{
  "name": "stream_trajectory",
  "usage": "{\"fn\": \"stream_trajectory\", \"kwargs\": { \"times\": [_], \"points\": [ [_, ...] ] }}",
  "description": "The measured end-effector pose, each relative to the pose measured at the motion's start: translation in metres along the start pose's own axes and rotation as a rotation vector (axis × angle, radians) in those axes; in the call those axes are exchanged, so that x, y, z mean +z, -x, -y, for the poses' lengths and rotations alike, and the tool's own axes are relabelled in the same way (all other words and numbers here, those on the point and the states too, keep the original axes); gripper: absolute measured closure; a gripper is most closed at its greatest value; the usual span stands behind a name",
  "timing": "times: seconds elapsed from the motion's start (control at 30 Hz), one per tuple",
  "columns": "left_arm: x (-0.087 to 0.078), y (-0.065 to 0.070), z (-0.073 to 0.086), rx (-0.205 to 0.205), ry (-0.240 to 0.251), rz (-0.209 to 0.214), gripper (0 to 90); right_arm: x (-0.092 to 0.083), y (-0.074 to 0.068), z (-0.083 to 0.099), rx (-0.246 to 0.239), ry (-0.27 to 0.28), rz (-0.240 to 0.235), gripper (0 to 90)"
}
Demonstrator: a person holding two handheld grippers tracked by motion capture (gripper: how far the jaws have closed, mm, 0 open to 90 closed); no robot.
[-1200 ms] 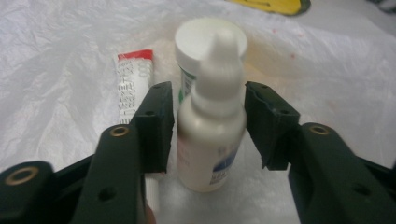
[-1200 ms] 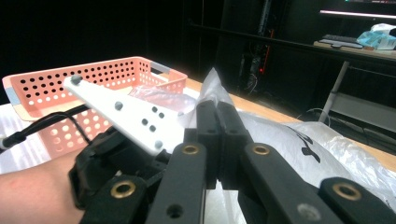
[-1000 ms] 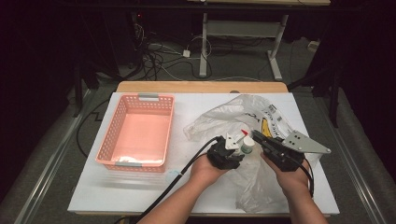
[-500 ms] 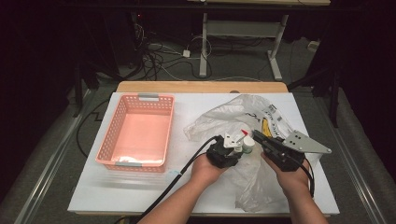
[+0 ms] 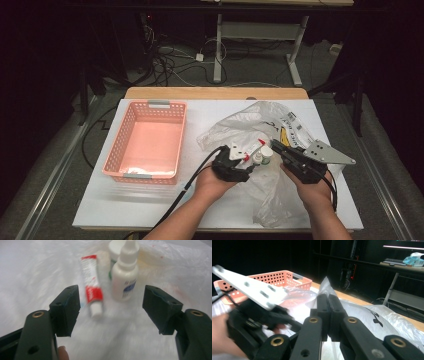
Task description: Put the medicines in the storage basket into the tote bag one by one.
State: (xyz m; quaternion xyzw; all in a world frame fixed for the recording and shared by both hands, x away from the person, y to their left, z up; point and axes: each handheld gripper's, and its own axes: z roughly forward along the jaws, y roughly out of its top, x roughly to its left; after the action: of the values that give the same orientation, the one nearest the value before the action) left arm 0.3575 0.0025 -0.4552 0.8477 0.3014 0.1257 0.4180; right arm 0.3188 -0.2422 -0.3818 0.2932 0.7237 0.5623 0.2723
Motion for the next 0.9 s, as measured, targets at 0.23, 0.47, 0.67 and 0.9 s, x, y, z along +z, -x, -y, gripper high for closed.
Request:
{"fn": "stream_trajectory", "kwargs": {
  "times": [0.23, 0.47, 0.67, 0.9],
  "points": [
    [-0.025, -0.006, 0.040, -0.068, -0.065, 0.021, 13.8, 0.004, -0.004, 0.000, -0.019, -0.009, -0.006, 90.0],
    [-0.004, 0.005, 0.043, -0.036, -0.164, 0.003, 18.0, 0.005, -0.006, 0.001, -0.018, -0.017, -0.008, 90.0],
    [-0.004, -0.002, 0.044, -0.117, -0.121, -0.054, 60.5, 0.006, -0.005, 0.001, -0.012, -0.017, -0.007, 90.0],
    [-0.005, 0.000, 0.045, -0.074, -0.117, 0.007, 88.3, 0.011, -0.003, 0.005, -0.003, -0.031, 0.002, 90.0]
  ]
}}
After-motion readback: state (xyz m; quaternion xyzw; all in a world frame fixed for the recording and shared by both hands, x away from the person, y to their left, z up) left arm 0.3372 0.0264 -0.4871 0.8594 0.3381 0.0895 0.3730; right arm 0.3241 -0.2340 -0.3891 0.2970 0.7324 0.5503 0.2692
